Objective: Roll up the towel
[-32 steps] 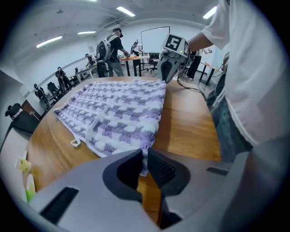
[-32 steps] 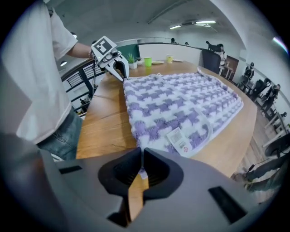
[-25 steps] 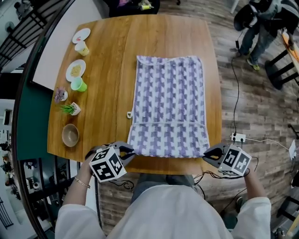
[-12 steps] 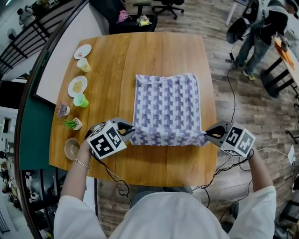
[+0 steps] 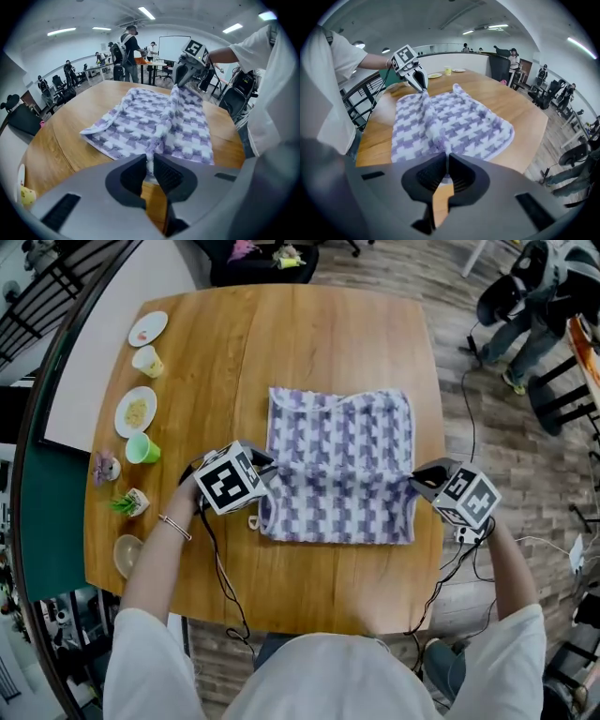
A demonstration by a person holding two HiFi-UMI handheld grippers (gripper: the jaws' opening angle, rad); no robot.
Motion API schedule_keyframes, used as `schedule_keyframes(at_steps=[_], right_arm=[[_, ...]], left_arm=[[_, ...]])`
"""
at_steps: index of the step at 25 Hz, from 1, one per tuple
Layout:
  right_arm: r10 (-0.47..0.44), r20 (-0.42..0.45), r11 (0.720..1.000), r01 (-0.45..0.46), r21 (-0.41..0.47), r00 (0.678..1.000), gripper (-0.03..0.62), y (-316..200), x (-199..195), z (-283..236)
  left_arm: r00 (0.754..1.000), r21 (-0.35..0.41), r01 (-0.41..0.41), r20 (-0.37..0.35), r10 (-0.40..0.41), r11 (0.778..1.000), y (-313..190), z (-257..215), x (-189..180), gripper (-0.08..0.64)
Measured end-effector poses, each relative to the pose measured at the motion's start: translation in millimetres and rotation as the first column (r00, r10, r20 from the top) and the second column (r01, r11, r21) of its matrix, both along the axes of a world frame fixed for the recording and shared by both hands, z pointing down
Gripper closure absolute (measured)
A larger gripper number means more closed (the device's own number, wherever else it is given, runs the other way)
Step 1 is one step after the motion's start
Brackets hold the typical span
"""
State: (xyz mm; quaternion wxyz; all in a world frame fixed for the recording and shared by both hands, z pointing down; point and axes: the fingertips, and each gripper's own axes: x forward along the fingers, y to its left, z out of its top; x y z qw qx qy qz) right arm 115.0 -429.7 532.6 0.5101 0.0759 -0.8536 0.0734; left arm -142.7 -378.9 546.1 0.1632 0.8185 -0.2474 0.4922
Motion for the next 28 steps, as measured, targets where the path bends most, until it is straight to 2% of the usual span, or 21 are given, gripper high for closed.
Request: schedule_keyframes(at_steps=[3,7,12,14,17,19,21,22,24,26,28], right_arm=[[0.025,-0.017,1.0,-0.024,0.008,1.0,0.571,-14,-2,16],[0.067,-0.012,0.997,-0.067,0.024,0.998,0.54,-28,1,27],[0.162,0.05,0.986,-0.163,0.035,0.986,0.414,-43,9,22],[0.2,0.085,0.979,-0.204,0.03,0.976,0.394,-45,15,14],[0.253,0.129,0.966,-0.258,0.029,0.959,0.388,-46,28,3],[0.294,0.162,0.953,-0.301,0.025,0.942,0.38,-46,38,-5],[0.29,0.185,0.954,-0.3,0.028,0.939,0.38,-36,43,-14],[0.253,0.182,0.964,-0.264,0.038,0.95,0.382,-23,42,-17],[0.126,0.154,0.989,-0.136,0.056,0.98,0.382,15,36,-17],[0.004,0.137,1.0,-0.008,0.028,0.991,0.382,60,26,-9],[-0.097,0.125,0.995,0.098,-0.008,0.987,0.382,100,17,1]], left_arm=[[1.0,-0.003,0.007,0.013,-0.007,1.0,-11,14,-5,0.503],[0.999,0.015,0.042,-0.01,-0.041,0.999,-22,23,-10,0.482],[0.99,0.014,0.128,-0.062,-0.127,0.992,-25,18,-24,0.433],[0.977,0.005,0.175,-0.125,-0.173,0.985,-26,9,-27,0.425],[0.939,-0.016,0.266,-0.223,-0.262,0.964,-29,-9,-36,0.403],[0.929,0.005,0.284,-0.25,-0.273,0.959,-26,-25,-38,0.403],[0.948,0.046,0.227,-0.241,-0.21,0.973,-8,-40,-24,0.4],[0.963,0.065,0.17,-0.221,-0.152,0.983,7,-45,-11,0.397],[0.987,0.08,0.032,-0.161,-0.019,0.996,43,-44,19,0.389],[0.991,0.061,-0.086,-0.096,0.092,0.994,80,-30,45,0.379],[0.985,0.037,-0.17,-0.028,0.171,0.985,110,-11,60,0.377]])
